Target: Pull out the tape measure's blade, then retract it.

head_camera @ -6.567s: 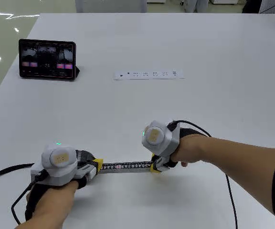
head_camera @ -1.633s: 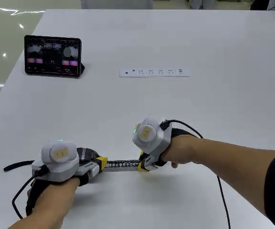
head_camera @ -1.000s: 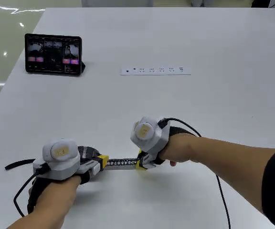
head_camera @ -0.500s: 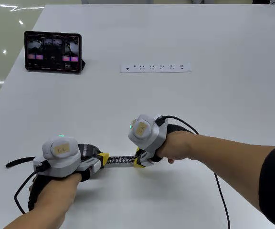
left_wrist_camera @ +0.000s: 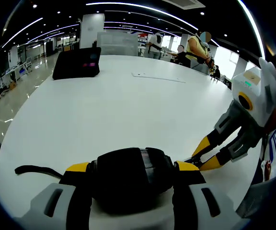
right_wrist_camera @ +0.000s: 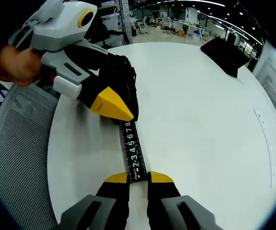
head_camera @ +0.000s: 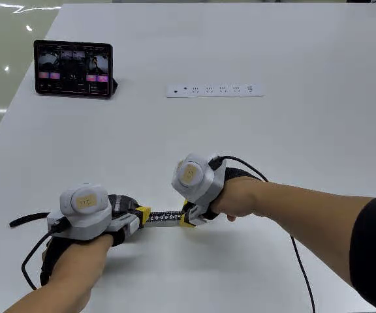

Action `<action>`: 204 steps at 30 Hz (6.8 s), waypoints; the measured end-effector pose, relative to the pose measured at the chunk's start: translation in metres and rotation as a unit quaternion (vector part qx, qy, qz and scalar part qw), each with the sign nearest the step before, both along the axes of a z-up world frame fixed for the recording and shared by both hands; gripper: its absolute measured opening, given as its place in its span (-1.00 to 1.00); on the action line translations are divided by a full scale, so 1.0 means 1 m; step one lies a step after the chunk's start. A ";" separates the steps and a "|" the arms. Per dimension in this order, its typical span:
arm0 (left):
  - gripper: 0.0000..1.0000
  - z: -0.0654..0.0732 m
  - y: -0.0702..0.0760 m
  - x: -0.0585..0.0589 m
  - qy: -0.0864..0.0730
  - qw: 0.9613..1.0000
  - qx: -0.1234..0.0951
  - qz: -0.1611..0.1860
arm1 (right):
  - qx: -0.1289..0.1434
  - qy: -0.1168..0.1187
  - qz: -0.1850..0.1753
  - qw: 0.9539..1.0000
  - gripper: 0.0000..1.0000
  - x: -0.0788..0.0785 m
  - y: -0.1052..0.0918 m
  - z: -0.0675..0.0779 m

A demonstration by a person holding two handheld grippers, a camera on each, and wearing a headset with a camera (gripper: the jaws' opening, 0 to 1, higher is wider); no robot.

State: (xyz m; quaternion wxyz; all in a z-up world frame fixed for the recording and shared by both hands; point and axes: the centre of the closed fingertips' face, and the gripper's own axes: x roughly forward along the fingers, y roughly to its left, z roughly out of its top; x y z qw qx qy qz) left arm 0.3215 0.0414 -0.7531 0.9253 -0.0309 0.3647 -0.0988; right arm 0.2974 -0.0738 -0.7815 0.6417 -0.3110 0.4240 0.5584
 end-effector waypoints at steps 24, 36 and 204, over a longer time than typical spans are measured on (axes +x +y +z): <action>0.30 -0.001 0.001 0.000 0.002 1.000 -0.005 0.001 | 0.007 0.002 -0.001 1.000 -0.80 0.000 0.010 -0.001; 0.30 -0.001 0.001 0.000 0.003 1.000 -0.007 0.000 | 0.014 0.004 -0.002 1.000 -0.80 0.000 0.014 -0.001; 0.30 0.010 0.002 -0.002 -0.004 0.998 -0.030 -0.056 | 0.127 -0.038 -0.038 0.990 -0.76 -0.001 0.047 0.023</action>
